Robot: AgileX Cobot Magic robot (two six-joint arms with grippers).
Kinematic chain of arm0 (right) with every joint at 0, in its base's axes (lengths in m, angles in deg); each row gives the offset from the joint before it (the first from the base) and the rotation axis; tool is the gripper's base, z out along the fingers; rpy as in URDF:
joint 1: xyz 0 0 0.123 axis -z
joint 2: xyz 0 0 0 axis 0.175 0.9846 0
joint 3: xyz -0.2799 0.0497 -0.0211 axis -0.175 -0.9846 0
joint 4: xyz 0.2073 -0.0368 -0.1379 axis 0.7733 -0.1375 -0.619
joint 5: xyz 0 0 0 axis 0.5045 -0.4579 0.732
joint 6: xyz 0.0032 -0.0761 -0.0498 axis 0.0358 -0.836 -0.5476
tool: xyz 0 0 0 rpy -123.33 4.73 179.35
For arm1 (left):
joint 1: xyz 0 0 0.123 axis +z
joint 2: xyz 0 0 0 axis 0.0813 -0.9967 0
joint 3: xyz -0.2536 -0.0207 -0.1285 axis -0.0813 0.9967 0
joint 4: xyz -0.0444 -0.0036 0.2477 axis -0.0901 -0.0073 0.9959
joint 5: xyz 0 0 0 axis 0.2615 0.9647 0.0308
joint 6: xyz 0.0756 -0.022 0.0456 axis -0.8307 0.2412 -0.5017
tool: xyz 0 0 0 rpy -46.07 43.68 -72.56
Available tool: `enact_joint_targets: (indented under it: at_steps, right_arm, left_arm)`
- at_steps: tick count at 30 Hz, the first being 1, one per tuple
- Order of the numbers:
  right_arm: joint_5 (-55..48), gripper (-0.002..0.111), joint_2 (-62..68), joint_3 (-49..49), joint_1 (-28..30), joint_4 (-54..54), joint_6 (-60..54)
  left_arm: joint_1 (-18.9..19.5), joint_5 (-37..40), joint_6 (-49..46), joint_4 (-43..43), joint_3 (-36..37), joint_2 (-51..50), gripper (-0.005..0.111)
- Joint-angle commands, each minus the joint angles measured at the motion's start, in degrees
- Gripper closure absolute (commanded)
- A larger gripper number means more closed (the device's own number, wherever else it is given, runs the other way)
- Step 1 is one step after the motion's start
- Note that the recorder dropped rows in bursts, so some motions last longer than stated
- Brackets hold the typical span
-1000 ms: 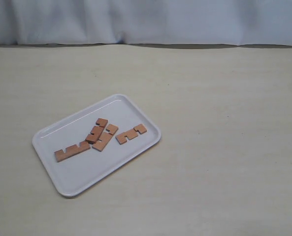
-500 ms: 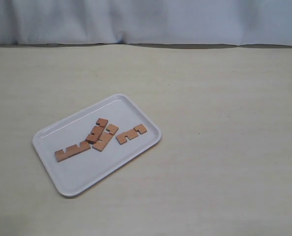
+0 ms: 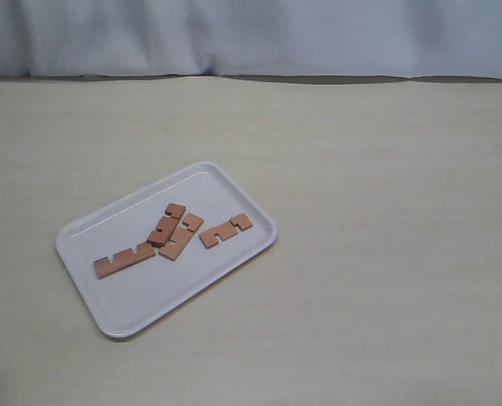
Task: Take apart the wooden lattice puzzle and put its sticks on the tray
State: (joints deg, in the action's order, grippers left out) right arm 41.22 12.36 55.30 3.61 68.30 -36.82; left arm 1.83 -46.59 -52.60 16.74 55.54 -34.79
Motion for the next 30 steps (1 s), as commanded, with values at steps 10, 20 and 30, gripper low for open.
enact_joint_targets:
  at_steps: [10, 20, 30]
  right_arm:
    - [0.3, 0.104, -0.3, 0.0, 0.2, 0.0, 0.0]
    - [0.3, 0.104, -0.3, 0.0, 0.2, 0.0, 0.0]
    - [0.3, 0.104, -0.3, 0.0, 0.2, 0.0, 0.0]
  left_arm:
    - [0.1, -0.3, -0.1, -7.0, 0.1, 0.2, 0.107]
    - [0.1, -0.3, -0.1, -6.7, 0.1, 0.2, 0.107]
    - [0.1, -0.8, 2.8, -4.4, 0.1, 0.2, 0.107]
